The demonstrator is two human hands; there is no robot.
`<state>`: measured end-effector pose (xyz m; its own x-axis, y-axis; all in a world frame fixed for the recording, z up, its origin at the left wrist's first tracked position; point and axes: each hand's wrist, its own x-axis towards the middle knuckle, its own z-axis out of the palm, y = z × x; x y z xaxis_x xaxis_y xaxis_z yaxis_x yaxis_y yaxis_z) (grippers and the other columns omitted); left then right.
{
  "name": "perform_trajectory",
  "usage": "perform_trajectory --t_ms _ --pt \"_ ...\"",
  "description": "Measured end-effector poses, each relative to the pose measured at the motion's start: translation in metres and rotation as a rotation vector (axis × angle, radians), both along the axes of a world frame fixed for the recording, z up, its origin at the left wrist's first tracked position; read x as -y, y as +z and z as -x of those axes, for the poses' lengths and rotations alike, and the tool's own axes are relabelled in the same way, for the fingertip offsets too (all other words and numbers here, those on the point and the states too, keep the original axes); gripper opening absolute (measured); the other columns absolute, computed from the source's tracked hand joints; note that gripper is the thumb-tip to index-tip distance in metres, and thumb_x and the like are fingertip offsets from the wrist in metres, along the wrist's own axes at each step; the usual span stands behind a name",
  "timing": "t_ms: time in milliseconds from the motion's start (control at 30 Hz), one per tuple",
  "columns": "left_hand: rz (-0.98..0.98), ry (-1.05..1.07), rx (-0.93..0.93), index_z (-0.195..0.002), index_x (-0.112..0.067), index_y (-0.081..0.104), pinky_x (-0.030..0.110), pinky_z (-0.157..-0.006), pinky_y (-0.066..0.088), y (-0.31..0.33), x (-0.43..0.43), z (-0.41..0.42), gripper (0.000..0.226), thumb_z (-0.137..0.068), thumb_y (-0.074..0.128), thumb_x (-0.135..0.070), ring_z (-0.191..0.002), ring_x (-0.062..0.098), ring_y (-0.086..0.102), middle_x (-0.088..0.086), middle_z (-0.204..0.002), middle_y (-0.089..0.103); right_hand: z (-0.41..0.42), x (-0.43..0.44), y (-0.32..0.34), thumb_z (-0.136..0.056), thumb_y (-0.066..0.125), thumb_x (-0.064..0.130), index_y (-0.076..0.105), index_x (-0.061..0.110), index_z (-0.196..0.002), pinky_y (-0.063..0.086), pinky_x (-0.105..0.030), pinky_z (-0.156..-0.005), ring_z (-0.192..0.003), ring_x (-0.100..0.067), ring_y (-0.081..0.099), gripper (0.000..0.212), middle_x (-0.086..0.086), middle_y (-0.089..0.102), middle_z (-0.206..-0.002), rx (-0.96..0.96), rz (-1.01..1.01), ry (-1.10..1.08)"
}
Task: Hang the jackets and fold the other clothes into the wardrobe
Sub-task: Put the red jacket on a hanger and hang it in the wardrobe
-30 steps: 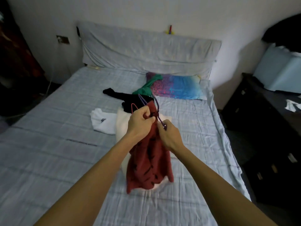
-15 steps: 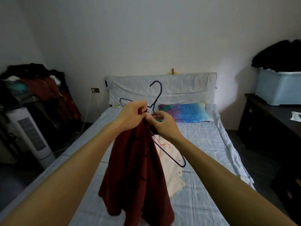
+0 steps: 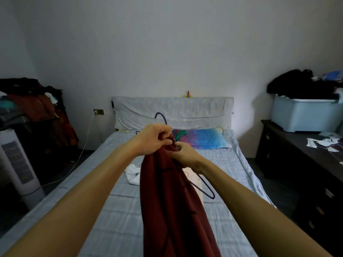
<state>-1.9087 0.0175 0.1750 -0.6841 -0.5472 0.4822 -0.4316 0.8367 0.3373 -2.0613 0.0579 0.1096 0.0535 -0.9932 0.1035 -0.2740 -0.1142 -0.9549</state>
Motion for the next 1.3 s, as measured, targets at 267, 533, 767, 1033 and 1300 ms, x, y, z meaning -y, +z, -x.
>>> perform_trajectory --t_ms 267,533,767,1033,1300 --pt "0.176 -0.099 0.047 -0.061 -0.019 0.031 0.017 -0.051 0.029 0.008 0.03 -0.016 0.046 -0.074 0.07 0.001 -0.053 0.007 0.038 -0.006 -0.057 0.041 0.008 0.002 0.004 -0.086 0.068 0.03 0.06 0.022 -0.064 0.021 -0.021 -0.047 -0.045 -0.005 0.034 0.025 0.011 0.049 -0.051 -0.116 -0.112 0.028" --pt "0.07 0.071 -0.056 -0.126 -0.02 0.04 0.033 -0.076 0.046 -0.01 0.059 -0.017 0.049 -0.086 0.06 -0.001 -0.079 0.019 0.059 0.003 -0.09 0.063 0.028 0.032 0.012 -0.075 0.074 0.041 0.063 0.017 -0.064 0.043 -0.03 -0.057 -0.054 -0.011 0.052 0.029 0.005 0.055 -0.056 -0.44 0.134 -0.43" --pt "-0.24 0.329 -0.152 -0.086 -0.016 0.064 0.034 -0.068 0.044 -0.074 0.084 -0.011 0.006 -0.087 0.06 -0.013 -0.073 0.021 0.06 0.004 -0.078 0.066 0.038 0.049 0.036 -0.067 0.067 0.024 0.061 0.017 -0.065 0.05 -0.031 -0.061 -0.065 -0.019 0.061 0.009 0.002 0.063 -0.063 -0.465 0.319 -0.66" --pt "-0.681 0.013 -0.415 -0.096 -0.017 0.07 0.027 -0.077 0.054 -0.068 0.073 0.028 0.019 -0.095 0.052 -0.011 -0.081 0.014 0.068 0.004 -0.088 0.073 0.085 0.03 -0.013 -0.076 0.076 0.037 0.063 0.018 -0.1 0.04 -0.02 -0.068 -0.066 -0.001 0.051 0.034 0.015 0.053 -0.071 -0.319 0.081 -0.349" --pt "-0.85 0.149 -0.48 -0.085 -0.009 0.069 0.03 -0.064 0.052 -0.081 0.073 0.07 0.022 -0.095 0.051 -0.015 -0.062 0.021 0.063 0.01 -0.07 0.07 0.09 0.027 -0.051 -0.097 0.044 0.02 0.057 0.02 -0.108 0.048 -0.04 -0.067 -0.066 -0.016 0.055 0.018 0.007 0.055 -0.076 -0.304 0.215 -0.52"
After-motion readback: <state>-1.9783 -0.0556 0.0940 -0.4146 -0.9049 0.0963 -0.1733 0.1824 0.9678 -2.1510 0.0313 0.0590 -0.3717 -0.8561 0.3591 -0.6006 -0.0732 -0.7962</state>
